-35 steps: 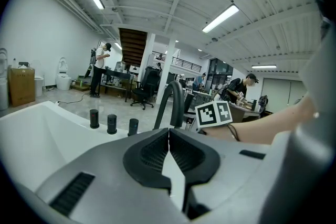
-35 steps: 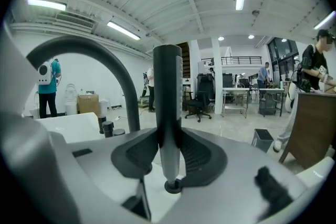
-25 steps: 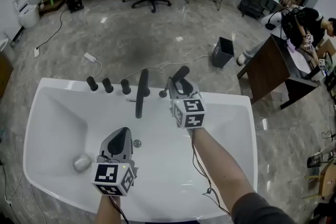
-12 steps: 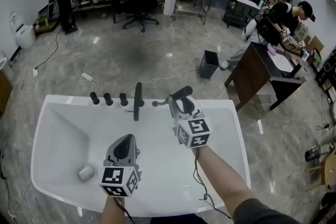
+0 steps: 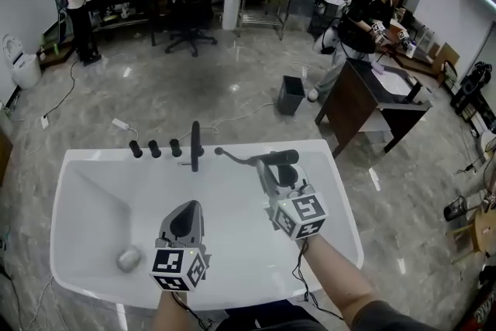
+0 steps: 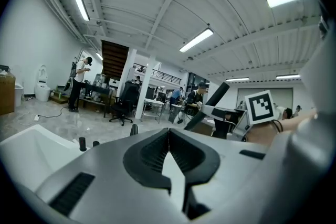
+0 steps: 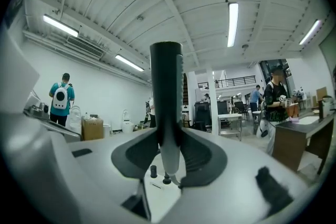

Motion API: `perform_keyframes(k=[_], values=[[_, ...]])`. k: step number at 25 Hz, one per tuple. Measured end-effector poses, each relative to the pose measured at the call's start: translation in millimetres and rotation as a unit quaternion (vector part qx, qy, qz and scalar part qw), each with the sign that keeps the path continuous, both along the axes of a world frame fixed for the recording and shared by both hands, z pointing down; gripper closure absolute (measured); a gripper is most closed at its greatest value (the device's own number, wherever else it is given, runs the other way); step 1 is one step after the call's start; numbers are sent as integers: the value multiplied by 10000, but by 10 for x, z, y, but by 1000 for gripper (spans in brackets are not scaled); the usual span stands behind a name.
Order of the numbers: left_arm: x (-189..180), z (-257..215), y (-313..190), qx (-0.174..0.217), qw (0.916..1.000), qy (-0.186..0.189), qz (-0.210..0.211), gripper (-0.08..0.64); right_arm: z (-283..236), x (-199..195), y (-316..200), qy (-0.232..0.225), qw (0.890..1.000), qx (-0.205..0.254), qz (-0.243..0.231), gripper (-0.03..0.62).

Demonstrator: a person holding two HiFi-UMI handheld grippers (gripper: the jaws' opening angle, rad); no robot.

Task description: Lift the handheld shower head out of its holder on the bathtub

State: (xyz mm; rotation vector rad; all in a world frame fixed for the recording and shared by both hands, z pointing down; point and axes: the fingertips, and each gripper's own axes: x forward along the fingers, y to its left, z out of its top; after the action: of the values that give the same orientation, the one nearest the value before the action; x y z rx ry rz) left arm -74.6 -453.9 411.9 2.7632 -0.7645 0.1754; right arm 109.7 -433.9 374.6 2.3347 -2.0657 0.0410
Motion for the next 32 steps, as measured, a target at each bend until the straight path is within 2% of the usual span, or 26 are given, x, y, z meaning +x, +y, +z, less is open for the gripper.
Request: perform_keyframes(k=[5, 11, 16, 21, 26, 32], values=[[-46, -7, 235, -65, 9999, -56, 137, 545, -75, -99, 440, -73, 9999, 61, 46, 453], [-40, 13, 513, -106, 9998, -132, 49, 543, -37, -112, 832, -70, 9999, 98, -53, 453], [10, -35, 850, -62, 9996, -156, -206, 545, -26, -118, 1215, 83, 9993, 95, -347, 453], [82, -75, 1271, -131, 9985, -128, -509, 543, -66, -148, 1656, 44, 9976, 181, -670, 453], [163, -62, 1717, -136, 9974, -183, -678, 544, -25, -164, 2075, -43, 9952, 216, -955, 453], [250, -117, 2172, -128, 9962, -182, -837, 545, 29, -215, 2492, 65, 9924, 120, -1223, 453]])
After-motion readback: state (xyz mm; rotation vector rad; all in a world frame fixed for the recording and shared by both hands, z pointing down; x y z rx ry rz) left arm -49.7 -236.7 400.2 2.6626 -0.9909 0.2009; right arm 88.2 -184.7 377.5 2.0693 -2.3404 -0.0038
